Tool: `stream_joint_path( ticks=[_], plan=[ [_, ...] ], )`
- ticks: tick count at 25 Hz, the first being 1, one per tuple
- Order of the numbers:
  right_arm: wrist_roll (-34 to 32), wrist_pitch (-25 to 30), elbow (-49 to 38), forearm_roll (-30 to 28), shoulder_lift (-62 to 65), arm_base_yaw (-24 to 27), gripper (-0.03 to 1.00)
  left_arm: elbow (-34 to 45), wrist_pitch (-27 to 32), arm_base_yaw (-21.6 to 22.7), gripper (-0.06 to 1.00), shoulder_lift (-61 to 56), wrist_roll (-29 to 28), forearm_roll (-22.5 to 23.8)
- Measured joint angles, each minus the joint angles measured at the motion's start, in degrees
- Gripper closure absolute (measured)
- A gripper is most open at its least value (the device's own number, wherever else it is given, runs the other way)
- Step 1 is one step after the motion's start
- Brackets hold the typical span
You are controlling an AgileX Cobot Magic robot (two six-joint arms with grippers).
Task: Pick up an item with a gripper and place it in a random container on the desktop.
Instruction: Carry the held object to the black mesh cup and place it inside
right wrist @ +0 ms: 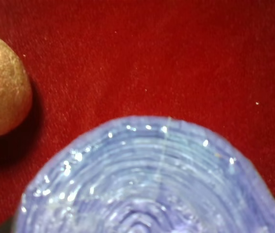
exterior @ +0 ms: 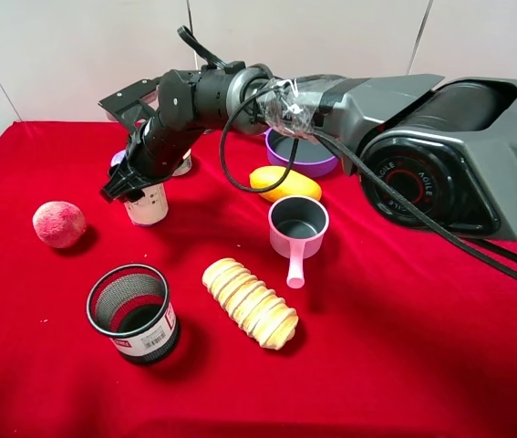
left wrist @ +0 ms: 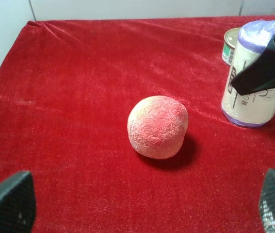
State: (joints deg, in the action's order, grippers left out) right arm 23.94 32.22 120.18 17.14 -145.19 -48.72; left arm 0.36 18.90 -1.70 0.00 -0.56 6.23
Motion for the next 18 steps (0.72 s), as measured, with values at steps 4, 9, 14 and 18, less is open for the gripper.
stream_joint_path(
  ticks=[4, 9, 14, 18],
  plan=[
    [0.0, 0.04, 0.0, 0.0, 0.0, 0.0, 0.51, 0.0, 0.0, 0.0, 0.04, 0.0, 0.0, 0.0],
    [0.0, 0.04, 0.0, 0.0, 0.0, 0.0, 0.51, 0.0, 0.0, 0.0, 0.04, 0.0, 0.0, 0.0],
    [0.0, 0.53, 0.0, 0.0, 0.25, 0.0, 0.51, 0.0, 0.0, 0.0, 0.04, 0.0, 0.0, 0.0],
    [0.0, 2.99, 0.0, -0.32, 1.03, 0.0, 0.51, 0.0, 0.0, 0.0, 0.04, 0.0, 0.0, 0.0]
  ],
)
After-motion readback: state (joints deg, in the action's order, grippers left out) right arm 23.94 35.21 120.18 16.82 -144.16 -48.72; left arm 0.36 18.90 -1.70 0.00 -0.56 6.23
